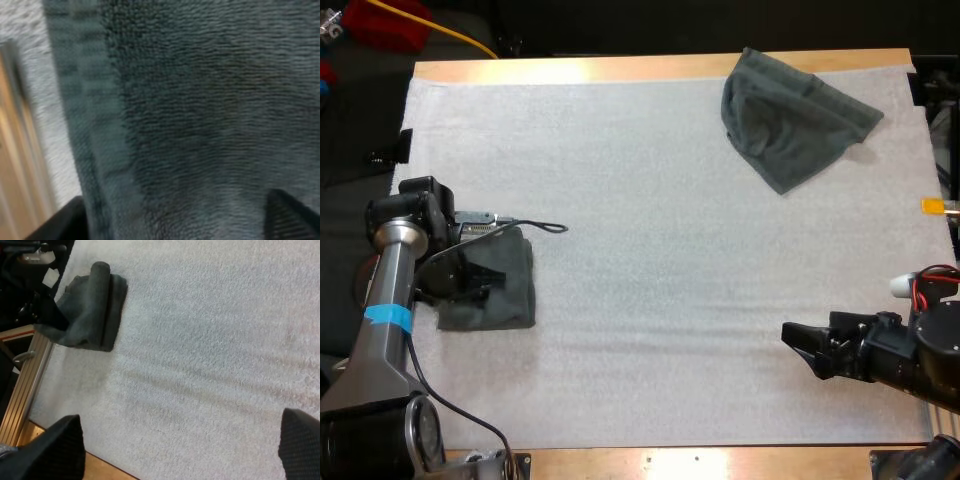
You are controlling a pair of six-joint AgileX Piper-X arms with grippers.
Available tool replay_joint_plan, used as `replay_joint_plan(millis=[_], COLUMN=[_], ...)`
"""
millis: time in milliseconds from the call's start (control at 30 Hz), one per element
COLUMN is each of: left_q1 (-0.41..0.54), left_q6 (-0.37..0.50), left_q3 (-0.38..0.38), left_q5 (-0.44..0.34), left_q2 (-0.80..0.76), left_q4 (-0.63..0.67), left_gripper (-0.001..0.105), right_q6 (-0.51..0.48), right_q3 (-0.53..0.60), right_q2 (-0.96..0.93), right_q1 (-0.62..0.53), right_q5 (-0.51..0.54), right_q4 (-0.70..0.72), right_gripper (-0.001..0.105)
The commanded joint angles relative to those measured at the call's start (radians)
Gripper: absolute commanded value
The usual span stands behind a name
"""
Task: Pick towel from pile, fold and stack
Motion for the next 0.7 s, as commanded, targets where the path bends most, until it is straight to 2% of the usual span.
replay_joint_plan(millis=[0, 133, 267, 367, 533, 667], left_q1=[-0.001, -0.001, -0.001, -0.001, -0.001, -0.001], left_q6=[-0.008, -0.022, -0.031, -0.031, -0.032, -0.040], left_q3=[-0.012, -0.060, -0.094, -0.094, -0.070, -0.013], left_q5=[-0.037, -0.022, 0.090, 0.158, 0.171, 0.196], left_q2=[-0.005, -0.028, -0.077, -0.105, -0.106, -0.106], left_q4=[0.020, 0.054, 0.085, 0.080, 0.041, -0.018], left_gripper=[0.070, 0.070, 0.070, 0.070, 0.070, 0.070], right_q6=[-0.010, -0.010, -0.010, -0.011, -0.013, -0.013], right_q3=[-0.010, -0.010, -0.010, -0.010, -0.010, -0.010], right_q2=[-0.003, -0.003, -0.003, -0.003, -0.003, -0.003], right_q1=[0.001, 0.001, 0.001, 0.001, 0.001, 0.001], right_q5=[0.007, 0.007, 0.007, 0.007, 0.007, 0.007], right_q4=[0.001, 0.001, 0.001, 0.001, 0.001, 0.001], right_gripper=[0.077, 0.077, 0.077, 0.077, 0.077, 0.077])
